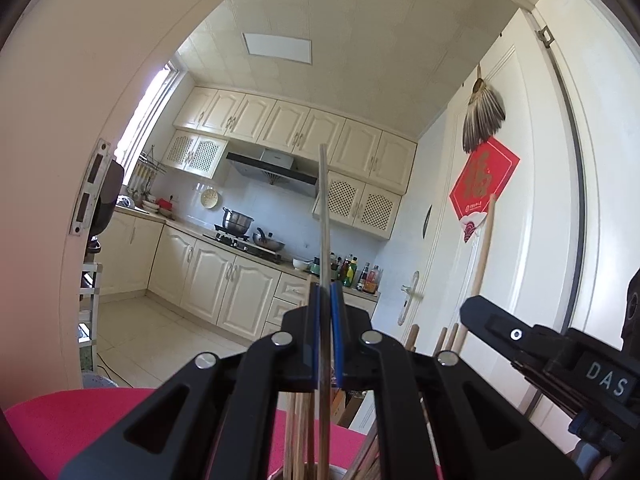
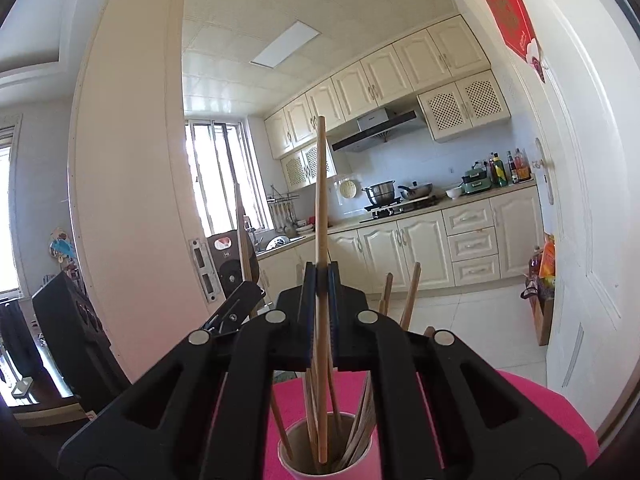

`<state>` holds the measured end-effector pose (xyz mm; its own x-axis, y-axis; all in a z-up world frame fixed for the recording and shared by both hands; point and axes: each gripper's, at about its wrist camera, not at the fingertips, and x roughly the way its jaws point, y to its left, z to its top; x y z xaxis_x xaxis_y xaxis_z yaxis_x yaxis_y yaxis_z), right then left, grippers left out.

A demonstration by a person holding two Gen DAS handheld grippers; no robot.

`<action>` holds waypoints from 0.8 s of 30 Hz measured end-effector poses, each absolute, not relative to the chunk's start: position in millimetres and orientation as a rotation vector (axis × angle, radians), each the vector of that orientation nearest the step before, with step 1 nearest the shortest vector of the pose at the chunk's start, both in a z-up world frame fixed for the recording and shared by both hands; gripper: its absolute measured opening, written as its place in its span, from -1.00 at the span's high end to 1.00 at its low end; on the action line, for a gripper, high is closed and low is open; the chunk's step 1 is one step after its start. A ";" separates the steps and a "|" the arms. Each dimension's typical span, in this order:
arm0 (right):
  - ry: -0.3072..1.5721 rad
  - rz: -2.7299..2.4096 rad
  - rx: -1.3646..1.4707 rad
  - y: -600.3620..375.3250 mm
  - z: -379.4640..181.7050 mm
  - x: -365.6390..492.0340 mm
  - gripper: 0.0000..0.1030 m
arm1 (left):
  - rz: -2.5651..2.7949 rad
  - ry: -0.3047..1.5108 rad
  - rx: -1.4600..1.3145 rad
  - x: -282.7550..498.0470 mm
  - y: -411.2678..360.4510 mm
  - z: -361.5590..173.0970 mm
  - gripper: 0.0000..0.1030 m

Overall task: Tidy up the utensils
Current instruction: 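Open both grippers to drop the chopsticks into the pink cup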

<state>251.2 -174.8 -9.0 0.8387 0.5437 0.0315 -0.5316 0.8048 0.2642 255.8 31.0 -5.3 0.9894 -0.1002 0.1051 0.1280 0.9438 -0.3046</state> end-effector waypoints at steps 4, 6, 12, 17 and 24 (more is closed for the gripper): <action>0.067 0.581 0.258 -170.1 -17.6 253.5 0.88 | -0.132 -0.054 -0.278 257.1 25.1 -15.5 0.88; 0.079 0.588 0.254 -169.7 -22.9 252.8 0.88 | -0.130 -0.037 -0.257 255.8 24.0 -20.2 0.88; 0.100 0.593 0.242 -172.5 -29.7 246.0 0.88 | -0.141 0.007 -0.215 244.6 27.8 -29.0 0.88; 0.110 0.595 0.232 -174.8 -32.1 240.6 0.88 | -0.155 0.052 -0.157 235.1 20.6 -34.6 0.88; 0.135 0.591 0.216 -175.9 -40.1 232.7 0.88 | -0.166 0.131 -0.101 226.0 16.8 -51.2 0.88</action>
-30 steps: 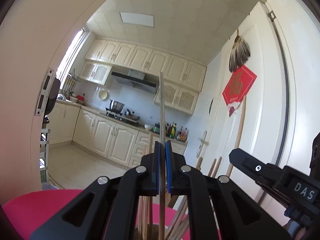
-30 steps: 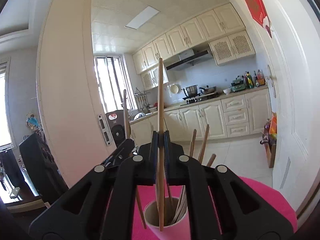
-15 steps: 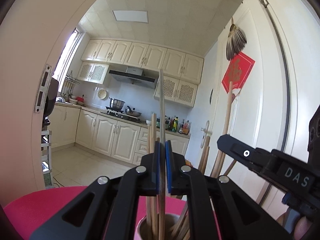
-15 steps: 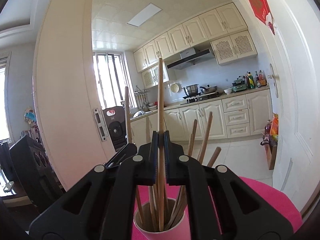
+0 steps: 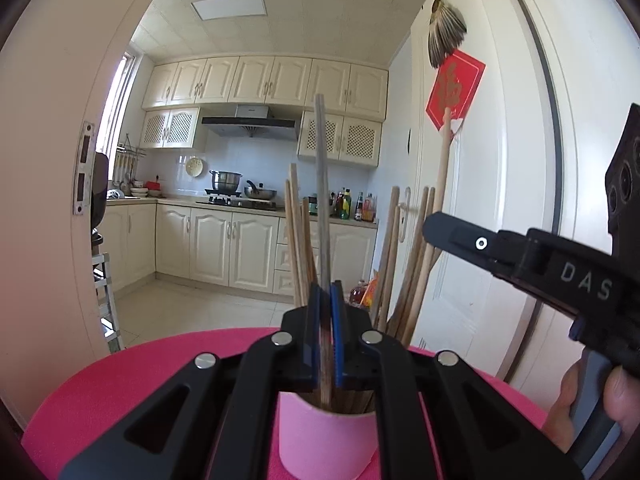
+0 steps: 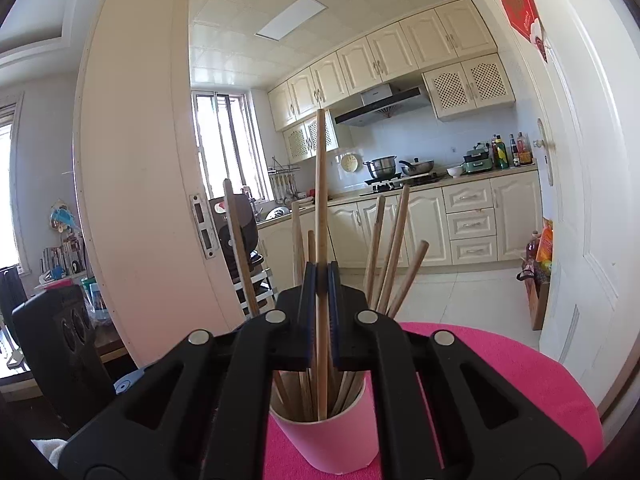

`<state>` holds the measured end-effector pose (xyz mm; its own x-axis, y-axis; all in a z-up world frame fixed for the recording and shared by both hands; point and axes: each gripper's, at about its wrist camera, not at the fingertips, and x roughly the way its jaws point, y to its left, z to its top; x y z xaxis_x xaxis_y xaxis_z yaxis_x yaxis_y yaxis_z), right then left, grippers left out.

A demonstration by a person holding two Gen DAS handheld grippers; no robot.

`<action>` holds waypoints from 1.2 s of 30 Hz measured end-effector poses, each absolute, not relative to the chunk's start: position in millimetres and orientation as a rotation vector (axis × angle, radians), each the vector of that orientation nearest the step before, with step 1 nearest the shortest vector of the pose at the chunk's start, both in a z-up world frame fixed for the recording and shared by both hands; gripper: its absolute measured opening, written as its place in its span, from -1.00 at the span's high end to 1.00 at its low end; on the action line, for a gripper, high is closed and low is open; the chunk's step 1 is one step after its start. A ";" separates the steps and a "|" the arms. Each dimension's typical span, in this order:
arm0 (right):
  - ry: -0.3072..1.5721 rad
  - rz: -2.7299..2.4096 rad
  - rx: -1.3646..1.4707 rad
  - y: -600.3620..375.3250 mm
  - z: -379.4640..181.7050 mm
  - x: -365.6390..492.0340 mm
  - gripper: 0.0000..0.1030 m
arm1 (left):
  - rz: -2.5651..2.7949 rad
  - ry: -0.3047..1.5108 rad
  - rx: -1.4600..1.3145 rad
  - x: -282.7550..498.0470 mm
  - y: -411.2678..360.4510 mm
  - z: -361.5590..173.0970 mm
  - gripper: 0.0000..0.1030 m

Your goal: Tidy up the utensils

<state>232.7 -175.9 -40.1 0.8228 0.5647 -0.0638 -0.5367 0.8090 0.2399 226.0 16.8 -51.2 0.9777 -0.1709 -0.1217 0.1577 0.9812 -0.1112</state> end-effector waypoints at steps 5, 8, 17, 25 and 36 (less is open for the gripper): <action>0.144 0.580 0.198 -173.1 -43.4 231.0 0.88 | -0.169 0.190 -0.120 229.0 19.0 -55.2 0.88; 0.152 0.578 0.186 -170.5 -45.9 229.6 0.88 | -0.181 0.182 -0.128 224.0 19.6 -50.0 0.87; 0.179 0.572 0.173 -167.5 -54.2 225.8 0.88 | -0.145 0.188 -0.101 212.5 22.6 -43.9 0.27; 0.204 0.572 0.145 -161.3 -57.5 221.7 0.86 | -0.085 0.211 -0.086 200.4 29.2 -37.6 -0.13; 0.194 0.523 0.188 -185.0 -38.2 188.3 0.08 | -0.013 0.220 -0.096 161.7 38.5 -16.4 -0.31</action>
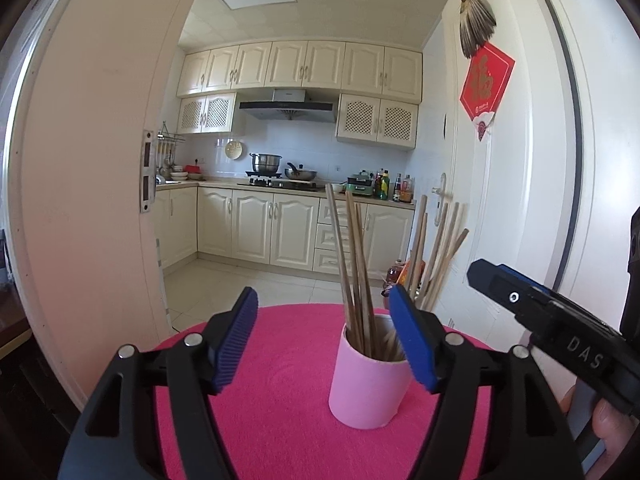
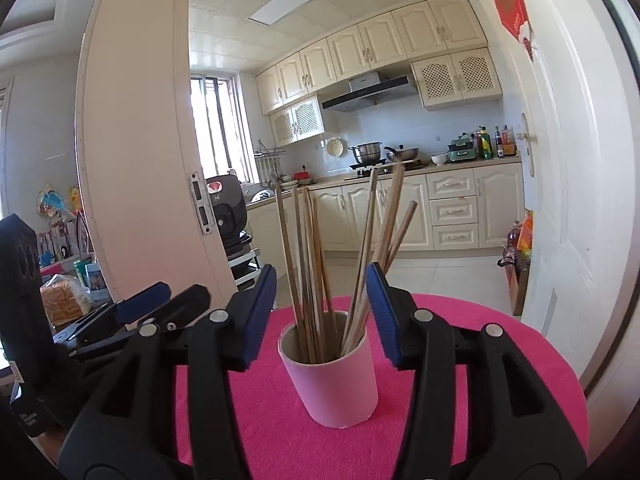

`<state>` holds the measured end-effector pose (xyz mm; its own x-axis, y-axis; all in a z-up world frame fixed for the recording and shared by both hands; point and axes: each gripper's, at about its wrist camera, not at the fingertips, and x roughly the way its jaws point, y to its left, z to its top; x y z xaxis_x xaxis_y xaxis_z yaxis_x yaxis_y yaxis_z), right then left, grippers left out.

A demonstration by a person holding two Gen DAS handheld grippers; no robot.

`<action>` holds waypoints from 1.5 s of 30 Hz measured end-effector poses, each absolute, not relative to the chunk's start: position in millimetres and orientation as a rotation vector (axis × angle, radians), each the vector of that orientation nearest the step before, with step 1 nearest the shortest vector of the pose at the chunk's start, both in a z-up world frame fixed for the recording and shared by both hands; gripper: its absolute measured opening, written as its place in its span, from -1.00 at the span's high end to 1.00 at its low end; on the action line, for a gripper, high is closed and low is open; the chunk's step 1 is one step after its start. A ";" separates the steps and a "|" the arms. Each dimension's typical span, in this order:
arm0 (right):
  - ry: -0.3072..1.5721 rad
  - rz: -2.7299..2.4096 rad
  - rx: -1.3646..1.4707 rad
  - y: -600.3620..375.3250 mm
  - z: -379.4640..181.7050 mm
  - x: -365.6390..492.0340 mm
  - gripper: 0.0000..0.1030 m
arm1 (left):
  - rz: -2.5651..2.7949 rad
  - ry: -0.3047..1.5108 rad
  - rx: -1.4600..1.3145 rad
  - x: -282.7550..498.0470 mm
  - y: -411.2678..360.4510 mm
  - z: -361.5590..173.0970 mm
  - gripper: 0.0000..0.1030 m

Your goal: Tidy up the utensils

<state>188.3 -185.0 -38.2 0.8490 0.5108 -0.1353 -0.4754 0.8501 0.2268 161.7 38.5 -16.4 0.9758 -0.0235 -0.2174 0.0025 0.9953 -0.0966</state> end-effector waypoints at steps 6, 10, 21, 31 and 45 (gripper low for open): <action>0.198 0.468 0.168 -198.8 -26.5 139.7 -0.26 | 0.007 0.212 -0.077 120.6 35.6 -3.9 -0.33; 0.201 0.423 0.124 -201.4 -20.0 106.7 -0.41 | -0.001 0.203 -0.040 88.1 27.3 9.4 -0.35; 0.153 0.368 0.068 -212.1 1.4 27.3 -0.64 | -0.007 0.150 0.021 -2.0 3.6 40.3 -0.44; 0.085 0.352 0.041 -217.3 21.1 -28.8 -0.75 | -0.023 0.096 0.024 -63.6 -4.6 65.4 -0.44; 0.029 0.320 -0.009 -218.2 36.0 -60.7 -0.81 | 0.007 0.047 0.017 -91.5 -12.0 78.4 -0.46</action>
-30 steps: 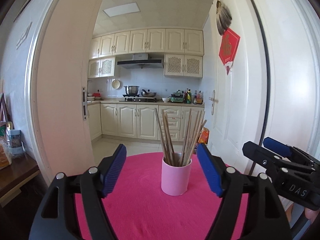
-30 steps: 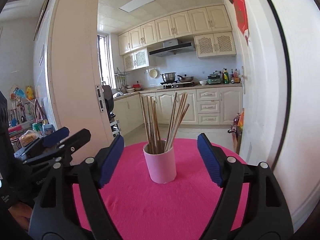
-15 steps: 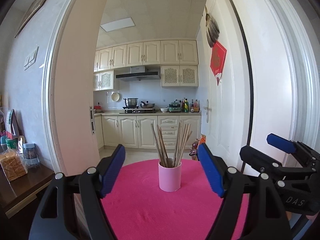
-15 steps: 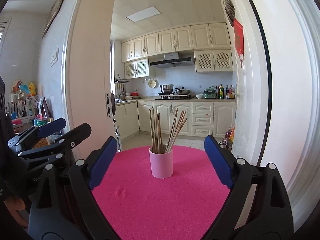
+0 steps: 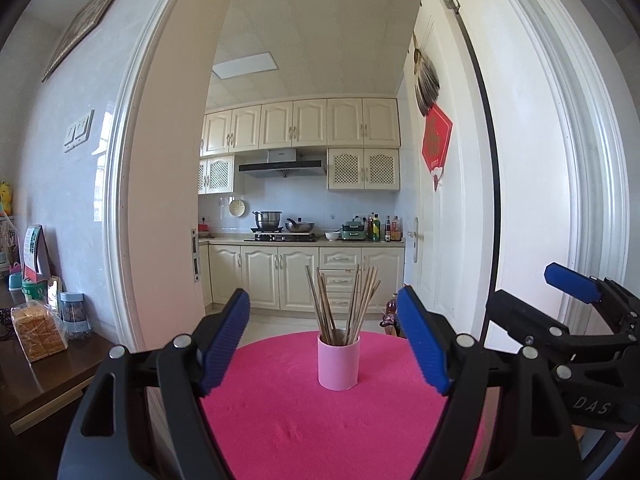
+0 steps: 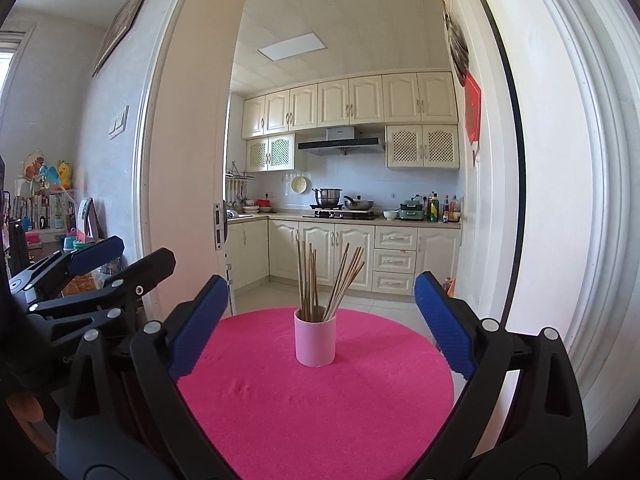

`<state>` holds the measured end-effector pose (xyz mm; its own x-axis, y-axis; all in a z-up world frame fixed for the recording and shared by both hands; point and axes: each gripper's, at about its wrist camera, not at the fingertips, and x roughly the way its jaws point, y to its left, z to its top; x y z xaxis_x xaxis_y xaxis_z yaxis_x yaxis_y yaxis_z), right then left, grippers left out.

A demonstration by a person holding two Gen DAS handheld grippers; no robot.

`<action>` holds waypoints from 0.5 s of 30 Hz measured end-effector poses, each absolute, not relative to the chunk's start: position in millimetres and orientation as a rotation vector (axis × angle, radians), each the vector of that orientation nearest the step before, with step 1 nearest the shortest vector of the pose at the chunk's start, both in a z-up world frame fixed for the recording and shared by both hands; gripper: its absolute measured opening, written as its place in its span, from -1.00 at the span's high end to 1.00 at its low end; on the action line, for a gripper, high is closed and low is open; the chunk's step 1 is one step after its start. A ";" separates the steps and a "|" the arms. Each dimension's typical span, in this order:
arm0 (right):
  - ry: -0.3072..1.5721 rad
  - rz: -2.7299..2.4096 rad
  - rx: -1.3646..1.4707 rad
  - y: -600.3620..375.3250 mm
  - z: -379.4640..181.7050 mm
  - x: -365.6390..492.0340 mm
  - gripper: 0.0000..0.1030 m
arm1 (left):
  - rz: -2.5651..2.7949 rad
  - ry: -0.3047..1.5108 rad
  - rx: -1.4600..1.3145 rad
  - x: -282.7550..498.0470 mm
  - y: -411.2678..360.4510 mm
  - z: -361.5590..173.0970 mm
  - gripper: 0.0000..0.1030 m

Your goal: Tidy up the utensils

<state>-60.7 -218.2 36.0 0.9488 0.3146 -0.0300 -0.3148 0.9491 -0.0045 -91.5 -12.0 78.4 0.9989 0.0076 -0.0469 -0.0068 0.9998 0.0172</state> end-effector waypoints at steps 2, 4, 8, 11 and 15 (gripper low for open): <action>0.024 0.317 -0.011 -218.6 37.3 -59.3 -0.82 | 0.008 0.045 0.014 -88.4 -11.3 78.1 -0.46; 0.019 0.310 -0.016 -218.3 37.1 -57.4 -0.82 | 0.007 0.046 0.012 -85.7 -10.8 78.7 -0.46; 0.016 0.306 -0.018 -218.2 36.3 -50.8 -0.83 | 0.010 0.048 0.010 -77.6 -9.4 77.9 -0.46; 0.022 0.308 -0.015 -217.7 35.1 -43.6 -0.83 | 0.014 0.056 0.014 -70.2 -7.5 77.7 -0.46; 0.028 0.307 -0.010 -217.9 33.1 -32.9 -0.83 | 0.024 0.064 0.025 -58.6 -7.3 75.6 -0.46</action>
